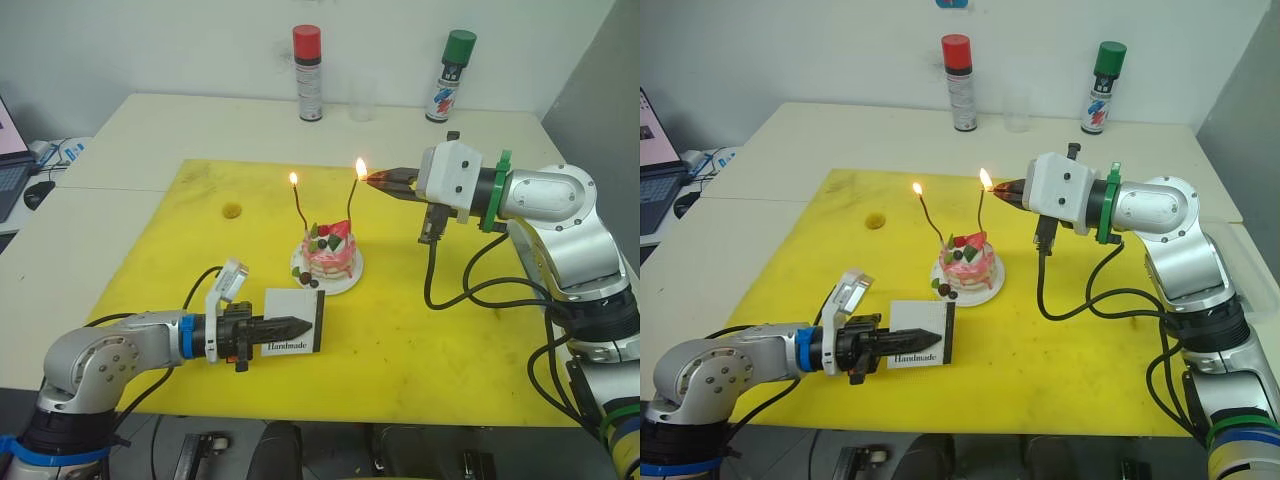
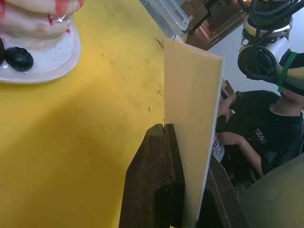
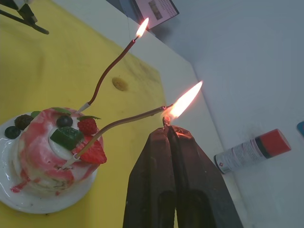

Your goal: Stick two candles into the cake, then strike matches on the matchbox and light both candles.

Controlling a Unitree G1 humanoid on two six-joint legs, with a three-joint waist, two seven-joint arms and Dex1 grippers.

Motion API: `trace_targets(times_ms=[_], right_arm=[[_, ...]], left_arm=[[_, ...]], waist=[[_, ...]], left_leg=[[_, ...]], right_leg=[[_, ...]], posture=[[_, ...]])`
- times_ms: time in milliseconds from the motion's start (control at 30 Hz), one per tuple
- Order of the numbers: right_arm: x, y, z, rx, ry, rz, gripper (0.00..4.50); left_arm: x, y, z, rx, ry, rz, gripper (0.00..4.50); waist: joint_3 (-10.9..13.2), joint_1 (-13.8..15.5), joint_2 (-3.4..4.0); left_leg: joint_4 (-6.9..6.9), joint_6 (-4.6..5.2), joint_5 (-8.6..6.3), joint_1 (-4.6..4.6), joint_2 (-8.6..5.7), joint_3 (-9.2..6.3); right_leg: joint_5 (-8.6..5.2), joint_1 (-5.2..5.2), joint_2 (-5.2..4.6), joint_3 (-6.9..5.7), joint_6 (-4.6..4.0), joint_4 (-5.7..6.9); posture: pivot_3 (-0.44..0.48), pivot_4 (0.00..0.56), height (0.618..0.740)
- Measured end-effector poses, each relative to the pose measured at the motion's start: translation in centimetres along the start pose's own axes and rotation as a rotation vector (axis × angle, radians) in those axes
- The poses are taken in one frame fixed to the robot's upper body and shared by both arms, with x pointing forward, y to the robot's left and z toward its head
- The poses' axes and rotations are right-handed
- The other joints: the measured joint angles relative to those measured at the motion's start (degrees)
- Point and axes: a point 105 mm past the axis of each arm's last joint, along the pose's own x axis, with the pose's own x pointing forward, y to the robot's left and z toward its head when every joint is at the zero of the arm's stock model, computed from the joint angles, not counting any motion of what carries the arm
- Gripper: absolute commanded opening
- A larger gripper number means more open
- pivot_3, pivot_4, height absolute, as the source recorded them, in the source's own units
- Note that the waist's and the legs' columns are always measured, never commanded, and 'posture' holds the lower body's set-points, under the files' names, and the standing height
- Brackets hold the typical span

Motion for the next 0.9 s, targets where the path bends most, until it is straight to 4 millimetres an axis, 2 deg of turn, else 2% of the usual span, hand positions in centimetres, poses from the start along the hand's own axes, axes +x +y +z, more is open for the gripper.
trace_targets(times_ms=[900], right_arm=[[-0.01, 0.10, -0.05, 0.009, 0.005, -0.003, 0.02]], left_arm=[[0.51, 0.05, 0.08, -0.003, -0.008, -0.007, 0.00]], waist=[[0.00, -0.01, 0.00]], left_leg=[[0.00, 0.00, 0.00, 0.00, 0.00, 0.00]], right_leg=[[0.00, 0.00, 0.00, 0.00, 0.00, 0.00]], posture=[[0.000, 0.150, 0.733]])
